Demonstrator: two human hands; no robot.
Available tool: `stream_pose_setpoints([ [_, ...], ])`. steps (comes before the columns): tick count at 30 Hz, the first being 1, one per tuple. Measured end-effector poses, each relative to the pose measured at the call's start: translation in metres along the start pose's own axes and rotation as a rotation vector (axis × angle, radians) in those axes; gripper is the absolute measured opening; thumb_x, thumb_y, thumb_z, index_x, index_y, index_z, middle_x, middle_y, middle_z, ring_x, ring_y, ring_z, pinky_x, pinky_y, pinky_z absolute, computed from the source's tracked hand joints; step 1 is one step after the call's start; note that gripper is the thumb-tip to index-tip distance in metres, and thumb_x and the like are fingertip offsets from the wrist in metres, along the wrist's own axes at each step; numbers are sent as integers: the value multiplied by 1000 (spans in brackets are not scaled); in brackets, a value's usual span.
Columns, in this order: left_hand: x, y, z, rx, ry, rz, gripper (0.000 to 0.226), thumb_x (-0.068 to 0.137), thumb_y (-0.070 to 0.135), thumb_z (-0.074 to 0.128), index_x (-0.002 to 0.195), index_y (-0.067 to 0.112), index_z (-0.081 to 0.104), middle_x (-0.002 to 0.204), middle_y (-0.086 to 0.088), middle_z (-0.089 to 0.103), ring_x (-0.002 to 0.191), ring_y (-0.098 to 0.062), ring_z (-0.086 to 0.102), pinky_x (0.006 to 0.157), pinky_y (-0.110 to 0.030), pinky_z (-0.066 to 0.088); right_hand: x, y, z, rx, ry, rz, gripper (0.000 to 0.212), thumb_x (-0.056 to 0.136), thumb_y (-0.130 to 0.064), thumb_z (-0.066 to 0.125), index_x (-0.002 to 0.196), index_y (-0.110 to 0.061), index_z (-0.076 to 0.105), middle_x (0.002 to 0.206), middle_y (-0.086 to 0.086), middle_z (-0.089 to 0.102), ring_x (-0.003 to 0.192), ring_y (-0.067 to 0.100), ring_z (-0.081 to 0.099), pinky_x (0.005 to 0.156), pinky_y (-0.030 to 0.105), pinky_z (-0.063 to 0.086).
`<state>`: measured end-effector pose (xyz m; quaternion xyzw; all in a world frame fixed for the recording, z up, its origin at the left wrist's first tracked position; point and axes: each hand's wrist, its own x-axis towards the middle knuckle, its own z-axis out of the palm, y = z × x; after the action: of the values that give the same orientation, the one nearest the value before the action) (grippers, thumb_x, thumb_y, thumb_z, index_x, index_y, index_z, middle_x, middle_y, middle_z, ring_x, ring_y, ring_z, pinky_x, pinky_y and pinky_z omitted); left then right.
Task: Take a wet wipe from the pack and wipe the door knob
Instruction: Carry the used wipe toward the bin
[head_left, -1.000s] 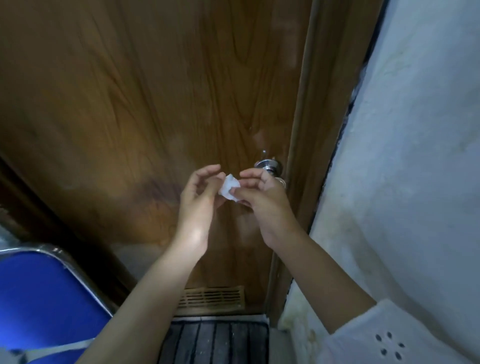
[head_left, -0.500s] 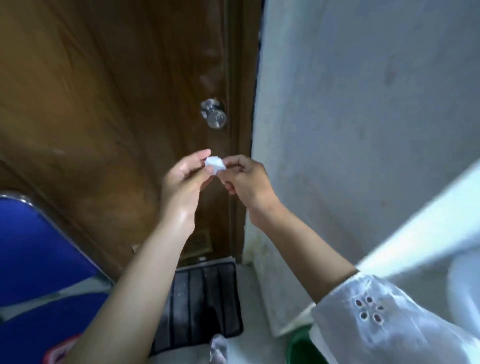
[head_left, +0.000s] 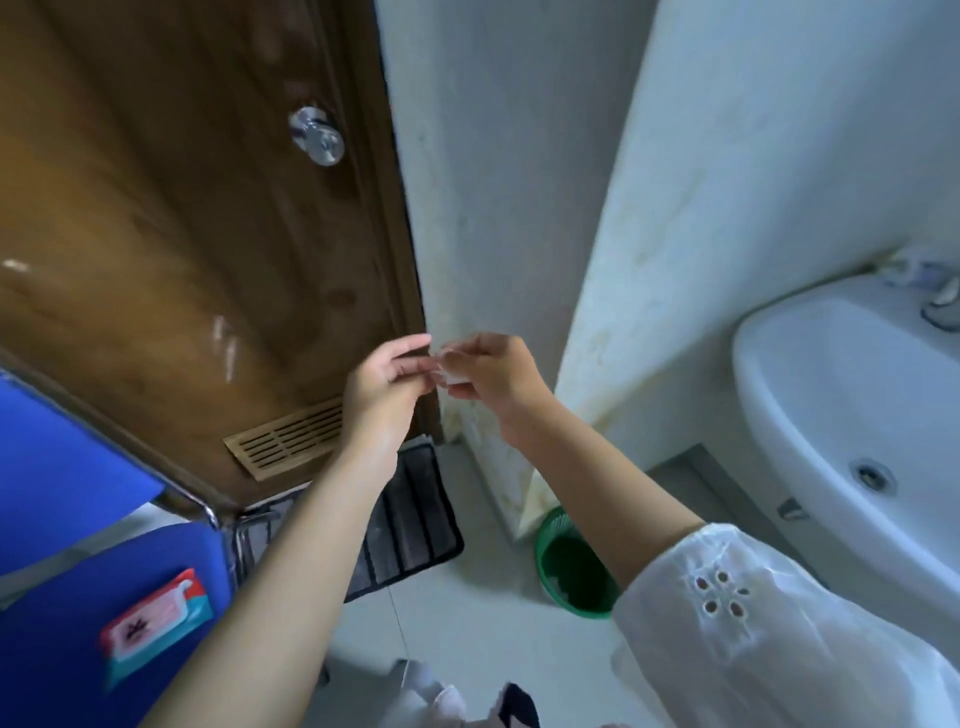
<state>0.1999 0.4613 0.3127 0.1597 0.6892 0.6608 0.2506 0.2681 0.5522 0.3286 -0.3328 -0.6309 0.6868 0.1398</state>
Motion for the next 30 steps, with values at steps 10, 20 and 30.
stream_pose_setpoints([
  [10,-11,-70,52,1039,-518,-3,46,92,8,48,133,30,46,144,-9,39,119,-30,48,94,-39,47,-8,87,-60,-557,241,270,9,78,-5,67,85,-5,73,77,7,69,66,17,60,59,25,50],
  [20,-15,-107,67,1544,-972,233,69,95,8,45,149,22,6,158,7,-13,140,-21,-27,115,-44,-6,-25,144,-105,-1041,53,424,27,82,-5,62,107,4,60,102,17,64,93,33,60,76,35,49],
  [30,-20,-104,53,1558,-973,91,64,98,23,43,150,23,5,158,7,-11,141,-22,-26,115,-46,-6,-25,158,-134,-1149,-88,472,67,79,-23,70,135,-3,40,139,18,45,125,34,44,102,39,39],
])
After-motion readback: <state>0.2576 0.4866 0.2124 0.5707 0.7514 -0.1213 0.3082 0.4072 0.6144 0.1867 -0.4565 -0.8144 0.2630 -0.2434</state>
